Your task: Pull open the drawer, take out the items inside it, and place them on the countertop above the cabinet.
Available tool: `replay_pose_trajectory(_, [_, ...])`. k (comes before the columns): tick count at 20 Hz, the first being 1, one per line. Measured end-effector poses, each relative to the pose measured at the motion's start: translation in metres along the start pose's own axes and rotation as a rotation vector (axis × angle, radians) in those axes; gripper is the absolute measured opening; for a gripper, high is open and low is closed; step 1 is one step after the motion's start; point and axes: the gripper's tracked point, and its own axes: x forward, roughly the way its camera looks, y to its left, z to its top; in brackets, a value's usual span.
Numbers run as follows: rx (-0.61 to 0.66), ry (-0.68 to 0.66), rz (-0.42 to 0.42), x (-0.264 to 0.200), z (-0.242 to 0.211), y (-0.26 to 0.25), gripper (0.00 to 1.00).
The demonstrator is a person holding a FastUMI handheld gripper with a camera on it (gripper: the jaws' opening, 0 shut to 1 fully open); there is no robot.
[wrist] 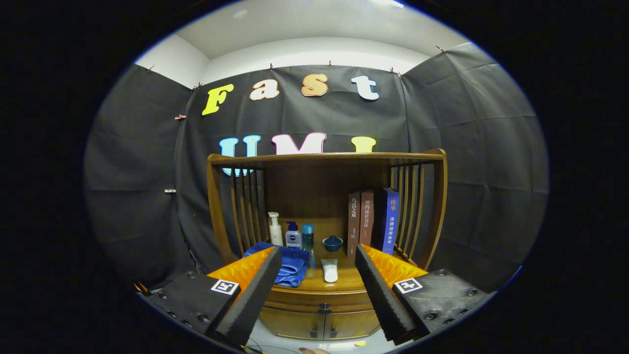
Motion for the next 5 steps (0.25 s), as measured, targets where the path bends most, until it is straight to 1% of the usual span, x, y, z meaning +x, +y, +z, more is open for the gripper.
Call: replay_pose_trajectory(5, [0.004, 0.003, 0.004, -0.0036, -0.0005, 0.0025, 0.99])
